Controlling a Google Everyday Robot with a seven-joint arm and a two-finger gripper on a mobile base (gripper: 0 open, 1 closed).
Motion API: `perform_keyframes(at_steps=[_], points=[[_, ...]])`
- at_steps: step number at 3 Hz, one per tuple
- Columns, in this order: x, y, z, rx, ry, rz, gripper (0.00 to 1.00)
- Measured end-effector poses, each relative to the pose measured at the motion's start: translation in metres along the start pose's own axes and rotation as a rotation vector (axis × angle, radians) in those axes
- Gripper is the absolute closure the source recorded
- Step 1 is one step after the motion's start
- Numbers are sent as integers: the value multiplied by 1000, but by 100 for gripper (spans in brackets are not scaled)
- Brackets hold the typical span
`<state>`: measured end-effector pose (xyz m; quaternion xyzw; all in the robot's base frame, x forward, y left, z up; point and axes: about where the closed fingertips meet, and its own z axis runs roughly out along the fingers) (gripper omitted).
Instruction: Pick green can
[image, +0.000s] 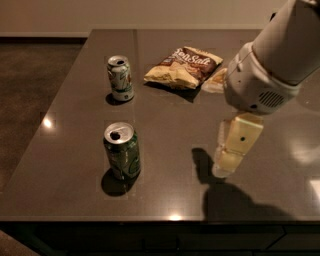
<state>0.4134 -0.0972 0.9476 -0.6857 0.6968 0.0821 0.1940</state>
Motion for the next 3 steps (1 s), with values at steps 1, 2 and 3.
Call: perform_keyframes(at_steps=[1, 2, 3], points=[[-38, 7, 23, -38, -72, -15, 0], [-71, 11, 46, -74, -117, -17, 0], [-95, 12, 64, -113, -150, -6, 0]])
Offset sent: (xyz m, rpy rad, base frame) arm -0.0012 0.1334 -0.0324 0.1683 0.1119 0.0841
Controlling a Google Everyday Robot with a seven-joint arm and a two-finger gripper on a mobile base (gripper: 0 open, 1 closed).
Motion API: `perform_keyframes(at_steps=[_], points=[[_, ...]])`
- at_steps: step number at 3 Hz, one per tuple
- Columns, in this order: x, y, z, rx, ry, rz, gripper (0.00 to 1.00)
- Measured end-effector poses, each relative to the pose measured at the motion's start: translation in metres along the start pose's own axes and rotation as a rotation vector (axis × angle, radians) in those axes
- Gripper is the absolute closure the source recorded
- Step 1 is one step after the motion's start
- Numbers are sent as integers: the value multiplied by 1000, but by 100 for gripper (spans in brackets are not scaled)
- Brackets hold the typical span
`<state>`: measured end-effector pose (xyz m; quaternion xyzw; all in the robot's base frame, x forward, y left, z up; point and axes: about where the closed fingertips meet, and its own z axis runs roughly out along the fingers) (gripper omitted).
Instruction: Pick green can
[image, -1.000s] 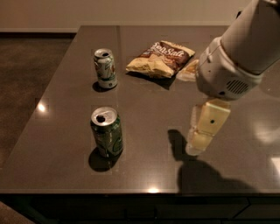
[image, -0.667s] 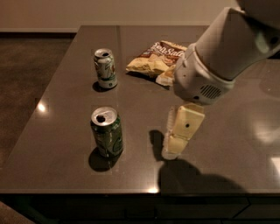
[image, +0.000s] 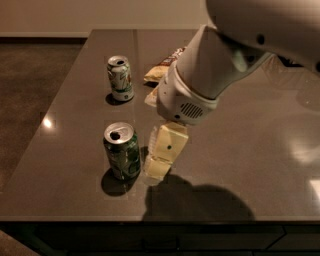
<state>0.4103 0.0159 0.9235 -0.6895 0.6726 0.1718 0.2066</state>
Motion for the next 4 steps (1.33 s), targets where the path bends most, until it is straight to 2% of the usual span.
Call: perform_keyframes(at_steps=[2, 4], points=[[-31, 7, 29, -51, -40, 1, 0], [-45, 6, 53, -34, -55, -3, 0]])
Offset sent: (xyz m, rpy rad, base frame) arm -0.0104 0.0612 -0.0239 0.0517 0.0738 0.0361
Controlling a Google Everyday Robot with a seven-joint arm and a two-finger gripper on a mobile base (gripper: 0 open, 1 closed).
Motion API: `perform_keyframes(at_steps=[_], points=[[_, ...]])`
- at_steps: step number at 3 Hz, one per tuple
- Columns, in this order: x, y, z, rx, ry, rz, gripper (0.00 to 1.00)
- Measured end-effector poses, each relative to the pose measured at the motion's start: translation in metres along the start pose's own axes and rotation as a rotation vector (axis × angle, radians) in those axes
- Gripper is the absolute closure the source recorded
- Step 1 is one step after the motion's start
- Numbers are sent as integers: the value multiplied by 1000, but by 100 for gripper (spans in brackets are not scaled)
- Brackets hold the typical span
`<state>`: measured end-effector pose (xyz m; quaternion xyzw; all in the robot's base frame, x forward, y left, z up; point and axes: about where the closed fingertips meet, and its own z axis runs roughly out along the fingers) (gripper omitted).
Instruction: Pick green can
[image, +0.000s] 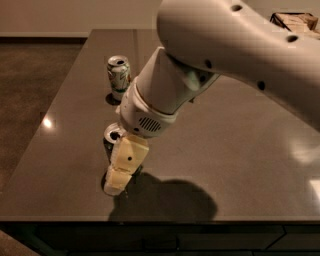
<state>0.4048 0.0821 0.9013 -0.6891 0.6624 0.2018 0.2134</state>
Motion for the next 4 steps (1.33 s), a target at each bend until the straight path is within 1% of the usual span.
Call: perform_keyframes(at_steps=[1, 2, 3, 4], points=[[0, -11, 4, 29, 3, 0, 0], [8, -21, 2, 48, 19, -2, 16], [19, -24, -4, 48, 30, 5, 41], [24, -26, -18, 44, 34, 23, 63]])
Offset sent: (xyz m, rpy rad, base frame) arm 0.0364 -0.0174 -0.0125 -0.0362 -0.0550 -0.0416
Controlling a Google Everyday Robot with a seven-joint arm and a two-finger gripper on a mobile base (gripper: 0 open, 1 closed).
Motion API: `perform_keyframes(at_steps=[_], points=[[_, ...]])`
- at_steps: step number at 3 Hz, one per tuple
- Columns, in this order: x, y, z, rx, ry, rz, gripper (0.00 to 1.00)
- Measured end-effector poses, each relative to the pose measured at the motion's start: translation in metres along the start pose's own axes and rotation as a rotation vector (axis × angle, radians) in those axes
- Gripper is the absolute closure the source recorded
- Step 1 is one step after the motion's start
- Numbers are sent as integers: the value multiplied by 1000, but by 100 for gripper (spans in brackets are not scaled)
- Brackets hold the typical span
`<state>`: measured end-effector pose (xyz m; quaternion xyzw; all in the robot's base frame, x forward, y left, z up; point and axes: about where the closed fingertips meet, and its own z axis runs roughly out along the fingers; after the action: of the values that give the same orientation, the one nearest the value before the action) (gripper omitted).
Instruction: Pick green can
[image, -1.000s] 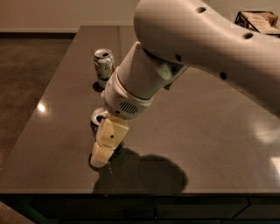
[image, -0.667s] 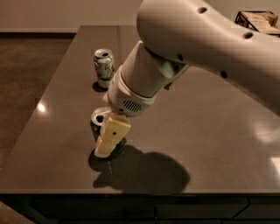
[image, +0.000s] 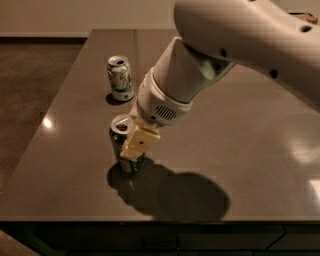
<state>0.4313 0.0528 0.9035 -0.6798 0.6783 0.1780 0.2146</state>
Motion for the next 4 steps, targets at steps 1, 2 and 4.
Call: perform_keyframes(at_steps=[1, 2, 4], points=[[4, -10, -27, -16, -23, 41, 87], [2, -26, -64, -3, -50, 57, 100], [-3, -55, -120, 31, -81, 57, 100]])
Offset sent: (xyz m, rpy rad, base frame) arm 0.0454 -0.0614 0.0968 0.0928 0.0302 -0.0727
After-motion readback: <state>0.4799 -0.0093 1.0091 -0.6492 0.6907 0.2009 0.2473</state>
